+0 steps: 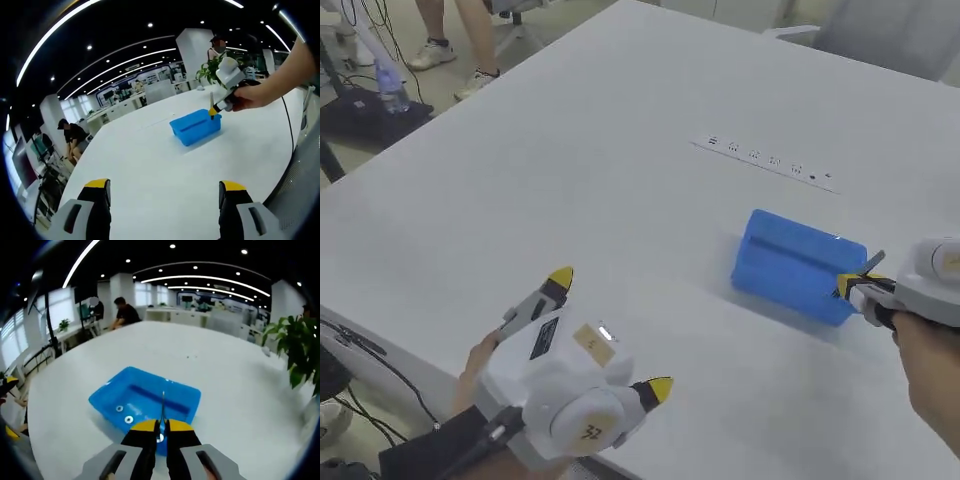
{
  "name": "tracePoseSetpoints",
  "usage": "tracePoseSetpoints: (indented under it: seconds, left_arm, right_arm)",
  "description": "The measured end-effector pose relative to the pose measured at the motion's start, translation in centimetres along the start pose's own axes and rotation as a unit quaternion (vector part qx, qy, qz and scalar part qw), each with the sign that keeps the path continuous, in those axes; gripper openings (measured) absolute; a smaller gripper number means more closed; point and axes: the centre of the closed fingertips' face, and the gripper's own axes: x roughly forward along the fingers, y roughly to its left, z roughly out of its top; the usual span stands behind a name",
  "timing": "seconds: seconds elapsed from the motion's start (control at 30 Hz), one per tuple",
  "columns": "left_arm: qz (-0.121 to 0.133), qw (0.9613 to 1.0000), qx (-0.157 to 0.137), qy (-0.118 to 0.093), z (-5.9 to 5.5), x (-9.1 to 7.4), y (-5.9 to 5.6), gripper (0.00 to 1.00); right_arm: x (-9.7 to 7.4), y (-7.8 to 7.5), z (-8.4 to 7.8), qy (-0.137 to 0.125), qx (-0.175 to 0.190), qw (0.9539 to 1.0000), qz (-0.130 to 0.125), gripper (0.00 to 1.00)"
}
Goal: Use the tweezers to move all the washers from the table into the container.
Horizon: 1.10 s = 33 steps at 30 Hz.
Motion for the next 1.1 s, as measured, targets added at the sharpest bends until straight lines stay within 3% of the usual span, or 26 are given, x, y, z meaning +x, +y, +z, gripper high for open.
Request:
tracePoseSetpoints:
  seconds: [0.17,0.37,0.5,0.57,0.63,0.7,0.77,0.87,0.93,1.0,1.03,1.07,1.1]
  left_arm:
    - [0.000,1.0000,0.000,0.001,0.0,0.0,0.0,0.91]
    - [0.000,1.0000,0.000,0.000,0.0,0.0,0.0,0.91]
    - [-0.001,1.0000,0.000,0.000,0.0,0.0,0.0,0.91]
    - [-0.003,1.0000,0.001,0.000,0.1,0.0,-0.1,0.92]
    - [-0.005,1.0000,0.003,0.000,0.1,0.0,-0.2,0.92]
    - [-0.007,1.0000,0.003,-0.002,0.1,0.0,-0.3,0.92]
    - [-0.009,1.0000,0.003,-0.004,0.2,0.0,-0.3,0.92]
    - [-0.010,0.9999,0.004,-0.005,0.3,-0.1,-0.4,0.92]
    - [-0.013,0.9999,0.004,-0.005,0.3,-0.1,-0.5,0.93]
    - [-0.014,0.9999,0.006,-0.008,0.4,-0.1,-0.6,0.93]
    - [-0.014,0.9998,0.006,-0.010,0.5,-0.1,-0.6,0.93]
    - [-0.014,0.9998,0.006,-0.010,0.5,-0.2,-0.6,0.93]
    - [-0.014,0.9998,0.006,-0.011,0.5,-0.2,-0.6,0.93]
  right_arm:
    - [0.4,-0.3,-0.6,0.014,-0.005,0.9999,-0.006,0.03]
    - [0.2,-0.2,-0.2,0.015,-0.013,0.9998,-0.005,0.03]
    - [-1.6,-0.2,1.8,-0.021,-0.004,0.9997,-0.006,0.03]
    - [-2.7,0.3,3.1,-0.047,-0.022,0.9986,0.002,0.03]
    - [-4.6,2.3,4.0,-0.057,-0.051,0.9964,0.036,0.02]
    - [-5.7,4.1,4.0,-0.053,-0.106,0.9911,0.061,0.02]
    - [-6.8,5.6,3.5,-0.045,-0.179,0.9793,0.082,0.01]
    - [-7.8,7.3,2.3,-0.019,-0.235,0.9654,0.111,0.01]
    - [-8.1,8.5,0.8,0.012,-0.262,0.9550,0.139,0.02]
    - [-8.3,9.0,-0.7,0.044,-0.295,0.9434,0.146,0.02]
    - [-8.3,9.3,-1.7,0.064,-0.319,0.9328,0.155,0.02]
    - [-8.3,9.5,-2.5,0.081,-0.322,0.9288,0.164,0.02]
    - [-8.3,9.8,-3.4,0.098,-0.334,0.9217,0.172,0.02]
